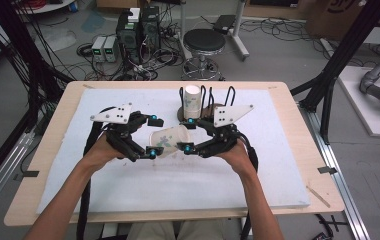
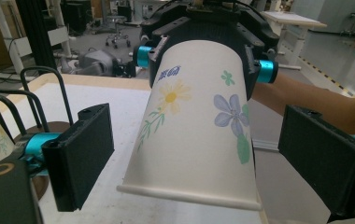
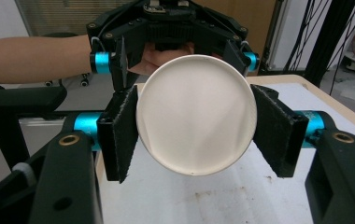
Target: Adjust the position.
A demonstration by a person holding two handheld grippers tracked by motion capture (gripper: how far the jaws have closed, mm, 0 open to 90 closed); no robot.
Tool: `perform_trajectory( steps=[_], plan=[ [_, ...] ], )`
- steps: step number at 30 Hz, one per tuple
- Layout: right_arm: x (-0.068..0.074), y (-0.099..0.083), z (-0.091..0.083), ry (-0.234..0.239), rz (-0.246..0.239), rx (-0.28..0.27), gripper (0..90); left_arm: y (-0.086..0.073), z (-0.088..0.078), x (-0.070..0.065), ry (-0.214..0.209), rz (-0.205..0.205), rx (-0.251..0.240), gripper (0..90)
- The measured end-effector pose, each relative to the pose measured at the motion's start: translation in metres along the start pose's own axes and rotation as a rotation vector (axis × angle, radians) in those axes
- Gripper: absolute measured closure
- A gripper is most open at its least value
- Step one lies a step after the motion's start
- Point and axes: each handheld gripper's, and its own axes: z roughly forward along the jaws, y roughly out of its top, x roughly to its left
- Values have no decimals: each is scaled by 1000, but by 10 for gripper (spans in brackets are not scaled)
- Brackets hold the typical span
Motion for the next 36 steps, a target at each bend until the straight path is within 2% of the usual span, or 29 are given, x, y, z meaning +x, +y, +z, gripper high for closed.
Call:
perform_trajectory(
  steps=[7,16,28,36],
  plan=[
    [1,0,0,4,-2,-2,371,0,9,1,-12,-2,-5,105],
    [2,1,2,13,-8,-8,371,-3,20,2,-28,-11,23,105],
    [3,2,0,21,-9,-25,371,-10,25,4,-36,-20,38,124],
    [3,2,-2,19,-7,-32,371,-13,24,4,-40,-9,42,158]
  ],
)
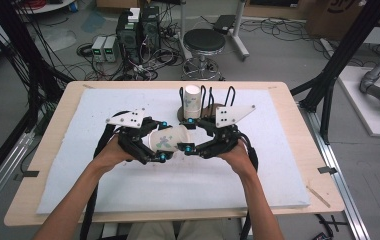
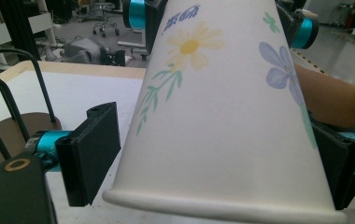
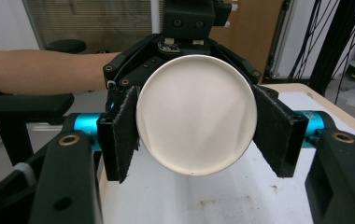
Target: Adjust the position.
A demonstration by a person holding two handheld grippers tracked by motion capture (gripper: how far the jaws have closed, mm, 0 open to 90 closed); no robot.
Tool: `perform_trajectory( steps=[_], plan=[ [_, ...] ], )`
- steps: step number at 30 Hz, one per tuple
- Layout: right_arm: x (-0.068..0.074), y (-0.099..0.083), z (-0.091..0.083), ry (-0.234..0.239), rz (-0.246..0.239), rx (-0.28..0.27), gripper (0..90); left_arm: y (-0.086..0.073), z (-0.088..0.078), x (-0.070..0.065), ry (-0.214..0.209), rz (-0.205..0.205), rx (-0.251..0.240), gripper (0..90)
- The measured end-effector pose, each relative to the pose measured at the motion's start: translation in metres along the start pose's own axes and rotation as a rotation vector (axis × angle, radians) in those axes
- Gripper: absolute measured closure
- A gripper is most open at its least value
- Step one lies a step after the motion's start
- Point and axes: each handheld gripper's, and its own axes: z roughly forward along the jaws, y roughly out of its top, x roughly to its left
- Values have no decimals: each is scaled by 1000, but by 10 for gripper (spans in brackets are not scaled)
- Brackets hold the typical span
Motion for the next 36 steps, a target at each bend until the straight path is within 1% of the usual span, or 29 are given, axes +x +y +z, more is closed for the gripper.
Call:
perform_trajectory(
  steps=[5,7,11,15,24,25,26,27,28,29,31,36],
  plan=[
    [-1,0,0,1,0,0,372,0,-1,0,-14,8,-3,195],
    [-1,0,0,1,2,0,372,0,-2,0,-12,16,0,210],
    [-1,0,0,2,2,2,373,-1,-2,0,-7,15,-2,226],
    [-1,-1,0,4,2,4,374,-1,-3,0,-7,23,-1,242],
    [-1,-2,0,0,6,7,369,-2,-3,-1,0,27,3,257],
    [-1,-2,1,1,6,9,360,-2,-3,-1,6,28,7,257],
    [-1,-2,1,-4,6,11,319,-2,-3,-1,12,24,7,257],
    [-1,-2,2,-5,9,14,227,-2,-4,0,10,26,8,257],
    [-1,-2,3,-12,20,16,189,-2,-4,0,12,22,5,258],
    [-1,-2,3,-12,22,18,188,-2,-4,0,14,21,5,258],
    [-2,-3,4,-15,23,23,147,-2,-5,0,13,24,6,260],
    [-3,-3,2,-36,36,17,145,-2,-6,0,14,24,7,261]
  ],
)
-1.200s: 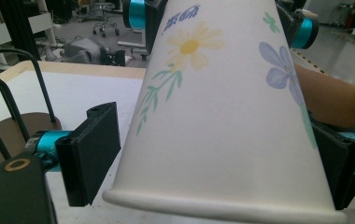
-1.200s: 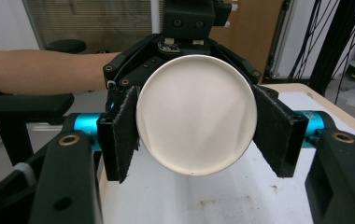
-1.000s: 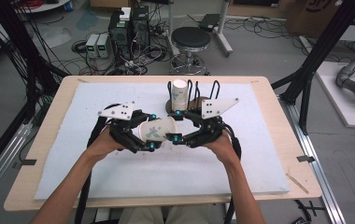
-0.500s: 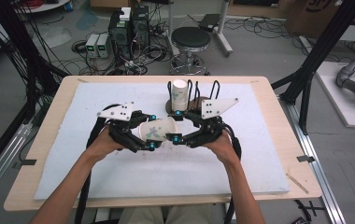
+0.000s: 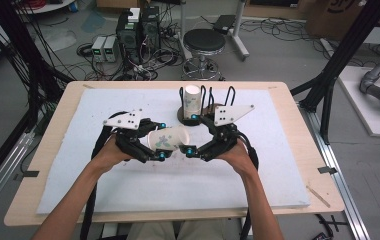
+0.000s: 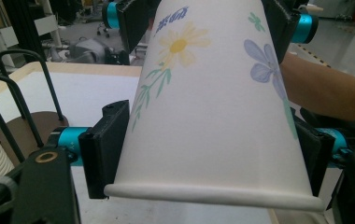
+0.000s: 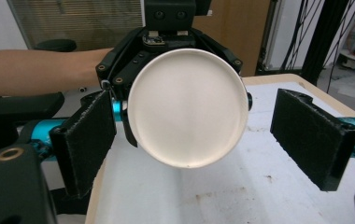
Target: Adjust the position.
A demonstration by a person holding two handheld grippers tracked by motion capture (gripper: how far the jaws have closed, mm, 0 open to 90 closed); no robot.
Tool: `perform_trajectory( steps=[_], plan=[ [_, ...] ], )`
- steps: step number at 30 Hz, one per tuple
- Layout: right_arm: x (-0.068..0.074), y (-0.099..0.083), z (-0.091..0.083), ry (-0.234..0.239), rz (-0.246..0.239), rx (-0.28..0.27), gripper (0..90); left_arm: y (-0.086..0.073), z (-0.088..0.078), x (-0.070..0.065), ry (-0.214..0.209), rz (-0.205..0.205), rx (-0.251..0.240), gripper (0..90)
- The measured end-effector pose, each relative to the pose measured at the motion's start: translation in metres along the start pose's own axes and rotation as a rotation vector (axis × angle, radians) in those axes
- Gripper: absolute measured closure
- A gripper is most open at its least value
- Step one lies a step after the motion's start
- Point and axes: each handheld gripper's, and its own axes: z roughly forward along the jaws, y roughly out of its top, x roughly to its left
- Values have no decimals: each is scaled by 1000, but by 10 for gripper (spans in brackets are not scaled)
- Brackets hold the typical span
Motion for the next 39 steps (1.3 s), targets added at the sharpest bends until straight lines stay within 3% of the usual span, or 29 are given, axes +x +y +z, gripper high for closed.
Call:
perform_trajectory(
  steps=[11,19,28,39],
  plan=[
    [1,0,-3,-5,-5,30,145,1,-11,-3,28,-3,48,262],
    [2,3,-1,-65,-45,155,145,3,-22,-4,53,-20,165,263],
    [4,-1,5,-77,-64,274,145,11,-26,-5,63,-8,330,263],
    [3,0,10,-99,-84,409,145,19,-26,-5,73,-3,452,263]
  ],
)
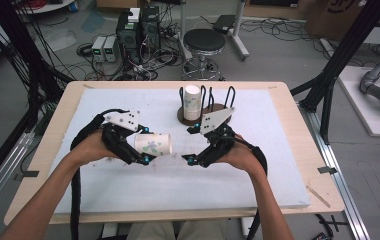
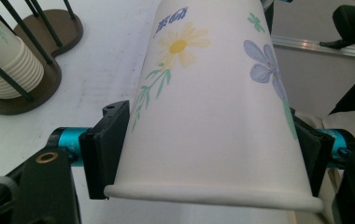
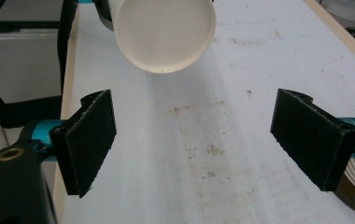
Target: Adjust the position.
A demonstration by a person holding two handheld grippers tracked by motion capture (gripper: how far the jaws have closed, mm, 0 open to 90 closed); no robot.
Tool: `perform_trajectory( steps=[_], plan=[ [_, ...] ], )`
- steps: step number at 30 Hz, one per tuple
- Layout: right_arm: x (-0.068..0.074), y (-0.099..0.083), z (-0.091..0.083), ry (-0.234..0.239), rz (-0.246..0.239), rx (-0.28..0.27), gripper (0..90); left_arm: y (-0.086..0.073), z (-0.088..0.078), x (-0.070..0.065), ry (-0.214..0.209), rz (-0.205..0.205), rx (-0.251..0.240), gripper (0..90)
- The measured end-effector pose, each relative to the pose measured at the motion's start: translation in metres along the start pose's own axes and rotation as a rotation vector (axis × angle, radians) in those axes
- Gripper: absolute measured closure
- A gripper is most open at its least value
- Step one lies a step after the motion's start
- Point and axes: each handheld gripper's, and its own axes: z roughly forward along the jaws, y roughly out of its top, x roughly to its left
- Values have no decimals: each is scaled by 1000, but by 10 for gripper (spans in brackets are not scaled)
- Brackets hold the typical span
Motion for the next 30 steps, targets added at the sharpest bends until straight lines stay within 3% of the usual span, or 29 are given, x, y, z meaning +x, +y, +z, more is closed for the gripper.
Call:
perform_trajectory(
  steps=[15,23,30],
  plan=[
    [0,3,8,-13,-23,144,146,9,0,-1,12,7,142,264],
    [3,4,15,-19,-39,207,146,11,3,-1,-9,3,184,265],
    [5,5,22,-16,-55,229,146,14,10,-2,-14,13,195,265]
  ],
)
